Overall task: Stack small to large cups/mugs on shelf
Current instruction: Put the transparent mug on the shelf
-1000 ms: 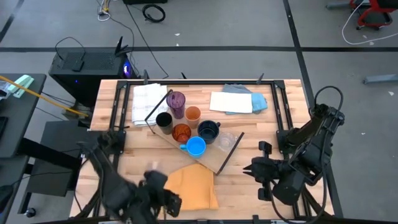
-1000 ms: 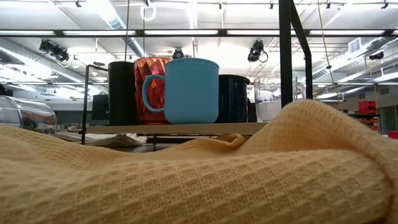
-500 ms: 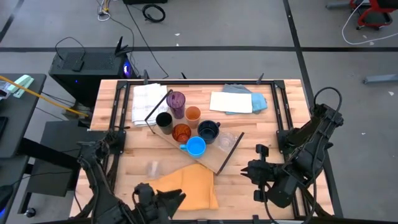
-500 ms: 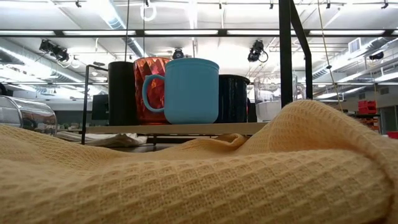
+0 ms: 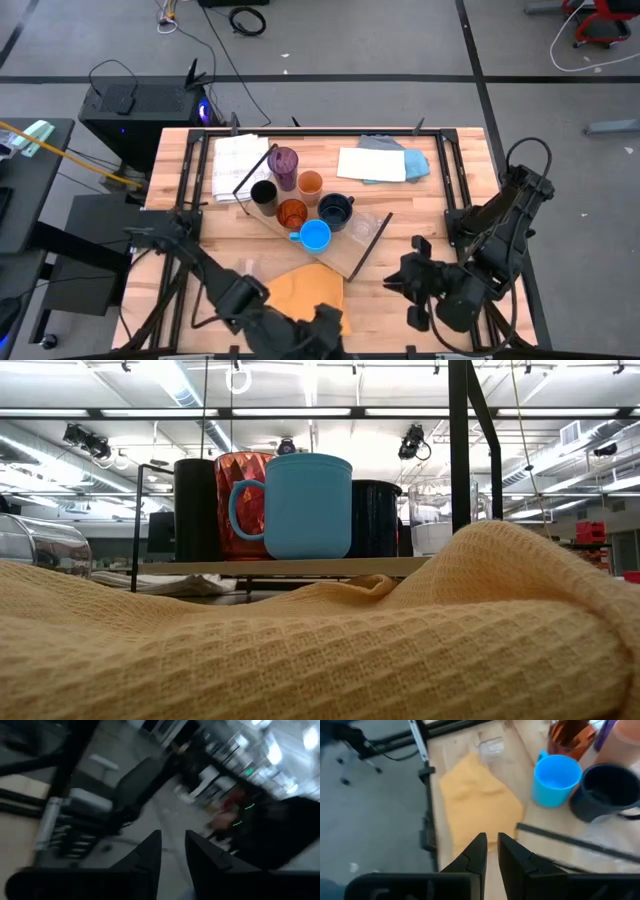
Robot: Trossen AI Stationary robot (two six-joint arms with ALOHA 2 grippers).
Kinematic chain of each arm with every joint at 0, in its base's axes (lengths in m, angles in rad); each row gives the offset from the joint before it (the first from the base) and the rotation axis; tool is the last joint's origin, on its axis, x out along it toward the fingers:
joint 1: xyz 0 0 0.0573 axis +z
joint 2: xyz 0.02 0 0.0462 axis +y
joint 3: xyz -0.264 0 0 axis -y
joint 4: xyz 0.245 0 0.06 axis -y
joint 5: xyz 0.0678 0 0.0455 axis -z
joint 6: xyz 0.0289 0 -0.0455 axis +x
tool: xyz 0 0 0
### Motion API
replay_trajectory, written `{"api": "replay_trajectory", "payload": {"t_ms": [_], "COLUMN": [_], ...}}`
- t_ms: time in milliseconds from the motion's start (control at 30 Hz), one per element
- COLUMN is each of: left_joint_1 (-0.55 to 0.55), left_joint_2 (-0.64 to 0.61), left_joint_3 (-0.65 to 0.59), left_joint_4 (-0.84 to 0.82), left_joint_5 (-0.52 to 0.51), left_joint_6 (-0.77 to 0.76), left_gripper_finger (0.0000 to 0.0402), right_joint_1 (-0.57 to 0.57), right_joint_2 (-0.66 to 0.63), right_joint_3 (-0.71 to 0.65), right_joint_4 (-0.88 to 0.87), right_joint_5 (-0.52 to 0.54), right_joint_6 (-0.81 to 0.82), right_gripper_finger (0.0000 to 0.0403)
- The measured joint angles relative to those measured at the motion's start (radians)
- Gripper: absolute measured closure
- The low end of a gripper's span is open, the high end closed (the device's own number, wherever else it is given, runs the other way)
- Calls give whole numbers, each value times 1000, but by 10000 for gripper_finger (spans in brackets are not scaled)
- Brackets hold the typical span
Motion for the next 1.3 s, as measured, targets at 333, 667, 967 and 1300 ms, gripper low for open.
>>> {"api": "replay_trajectory", "payload": {"t_ms": [333, 667, 967, 1300], "left_joint_1": [-17, -9, -27, -192], "left_joint_2": [7, -35, -307, -747], "left_joint_3": [-292, -910, -1437, -1984], "left_joint_4": [831, 1820, 1858, 1742], "left_joint_5": [32, 62, -64, -566], "left_joint_6": [293, 299, 308, 144], "left_gripper_finger": [350, 392, 375, 380], "right_joint_1": [49, 38, 35, 35], "right_joint_2": [-3, -3, -3, -3], "right_joint_3": [0, 0, 0, 0], "right_joint_4": [85, 165, 212, 215], "right_joint_5": [52, 53, 52, 53], "right_joint_6": [136, 143, 147, 97], "right_gripper_finger": [352, 352, 352, 352]}}
